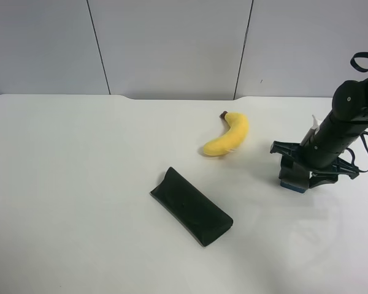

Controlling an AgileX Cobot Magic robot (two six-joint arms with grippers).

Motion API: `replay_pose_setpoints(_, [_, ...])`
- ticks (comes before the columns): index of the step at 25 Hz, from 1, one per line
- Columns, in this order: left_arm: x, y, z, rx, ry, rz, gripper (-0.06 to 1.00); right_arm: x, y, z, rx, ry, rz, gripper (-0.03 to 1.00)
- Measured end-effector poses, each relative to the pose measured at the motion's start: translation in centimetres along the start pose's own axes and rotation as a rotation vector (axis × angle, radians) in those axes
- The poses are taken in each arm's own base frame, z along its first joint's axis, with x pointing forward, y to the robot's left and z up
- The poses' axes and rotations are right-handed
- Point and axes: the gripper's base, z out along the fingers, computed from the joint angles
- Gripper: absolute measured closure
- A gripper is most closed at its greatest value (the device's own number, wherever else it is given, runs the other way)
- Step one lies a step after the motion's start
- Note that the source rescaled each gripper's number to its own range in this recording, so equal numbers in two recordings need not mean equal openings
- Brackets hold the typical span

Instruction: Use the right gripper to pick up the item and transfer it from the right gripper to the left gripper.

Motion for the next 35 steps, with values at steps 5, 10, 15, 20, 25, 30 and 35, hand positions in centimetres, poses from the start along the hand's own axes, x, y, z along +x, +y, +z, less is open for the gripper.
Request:
replay_pose_setpoints(5, [0.0, 0.0, 0.0, 0.0, 0.0, 0.0, -0.06, 0.0, 0.0, 0.0, -0.002, -0.004, 0.0, 0.97])
replay_pose_setpoints(10, [0.0, 0.0, 0.0, 0.0, 0.0, 0.0, -0.06, -0.1, 0.0, 0.0, -0.002, -0.006, 0.0, 0.97])
replay_pose_setpoints(15, [0.0, 0.0, 0.0, 0.0, 0.0, 0.0, -0.06, 0.1, 0.0, -1.2, -0.002, 0.001, -0.023, 0.97])
replay_pose_setpoints(20, [0.0, 0.0, 0.0, 0.0, 0.0, 0.0, -0.06, 0.5, 0.0, -3.8, -0.01, -0.012, -0.123, 0.97])
replay_pose_setpoints(25, [0.0, 0.0, 0.0, 0.0, 0.0, 0.0, -0.06, 1.0, -0.2, -6.2, -0.018, -0.026, -0.194, 0.97])
replay_pose_setpoints(30, [0.0, 0.0, 0.0, 0.0, 0.0, 0.0, -0.06, 1.6, -0.3, -8.4, -0.024, -0.042, -0.266, 0.97])
replay_pose_setpoints(35, [0.0, 0.0, 0.0, 0.0, 0.0, 0.0, -0.06, 2.3, 0.2, -10.2, -0.041, -0.078, -0.327, 0.97])
